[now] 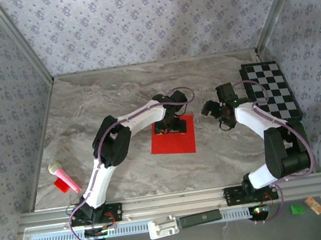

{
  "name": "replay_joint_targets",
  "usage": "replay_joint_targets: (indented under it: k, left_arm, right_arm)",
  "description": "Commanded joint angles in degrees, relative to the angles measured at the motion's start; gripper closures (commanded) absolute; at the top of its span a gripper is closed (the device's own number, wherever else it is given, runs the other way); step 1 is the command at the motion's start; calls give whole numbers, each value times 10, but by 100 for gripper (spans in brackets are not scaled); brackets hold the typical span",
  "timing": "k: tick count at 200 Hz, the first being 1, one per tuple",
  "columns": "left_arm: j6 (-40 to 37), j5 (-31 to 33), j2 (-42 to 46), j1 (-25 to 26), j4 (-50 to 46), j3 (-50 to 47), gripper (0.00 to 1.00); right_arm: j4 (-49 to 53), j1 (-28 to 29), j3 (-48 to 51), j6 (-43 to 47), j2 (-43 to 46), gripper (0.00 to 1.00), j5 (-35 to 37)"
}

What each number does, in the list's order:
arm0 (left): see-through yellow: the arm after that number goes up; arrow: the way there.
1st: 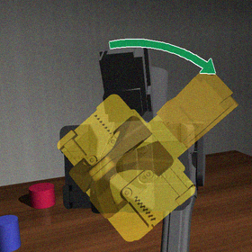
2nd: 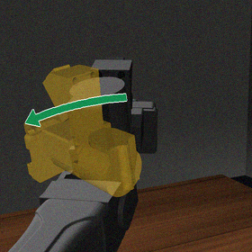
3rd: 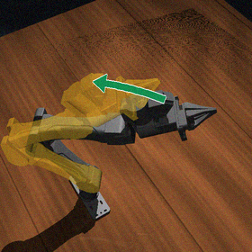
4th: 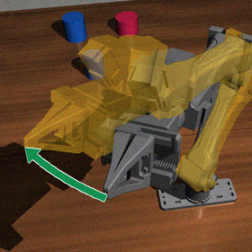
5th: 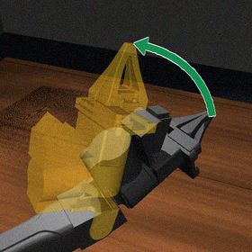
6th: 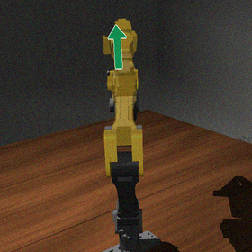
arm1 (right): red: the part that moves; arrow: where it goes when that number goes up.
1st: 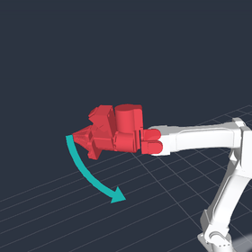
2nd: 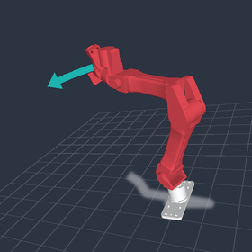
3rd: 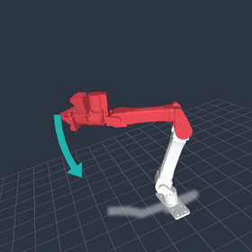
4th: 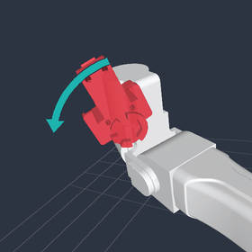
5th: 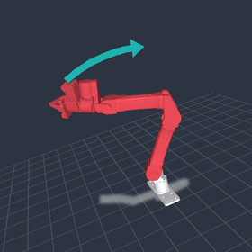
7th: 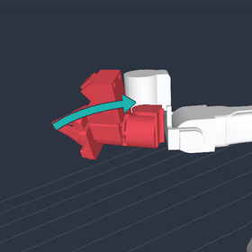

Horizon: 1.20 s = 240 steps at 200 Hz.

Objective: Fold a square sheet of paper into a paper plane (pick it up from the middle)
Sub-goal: Rotate the square sheet of paper at the center of the table.

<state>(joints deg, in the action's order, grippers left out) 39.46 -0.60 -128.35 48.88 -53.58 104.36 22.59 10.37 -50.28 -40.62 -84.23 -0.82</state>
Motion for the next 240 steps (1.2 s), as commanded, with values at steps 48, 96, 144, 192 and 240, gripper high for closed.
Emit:
replay_joint_targets:
  k: [48,96,144,192,240]
  left_arm:
    - [-186,79,10,-5,-41,-87,10]
    - [-200,16,82,-48,-5,-122,10]
    - [-81,-15,95,-39,14,-106,9]
    - [-76,18,55,-28,-6,-88,12]
    - [-84,23,28,-24,-7,-105,15]
  right_arm:
    - [-4,-9,5,15,15,0,-9]
    - [-10,-8,3,7,13,0,-11]
    - [-10,-4,1,0,9,0,-14]
    - [-4,-1,-8,3,1,0,-16]
    - [-5,2,-4,0,0,0,-14]
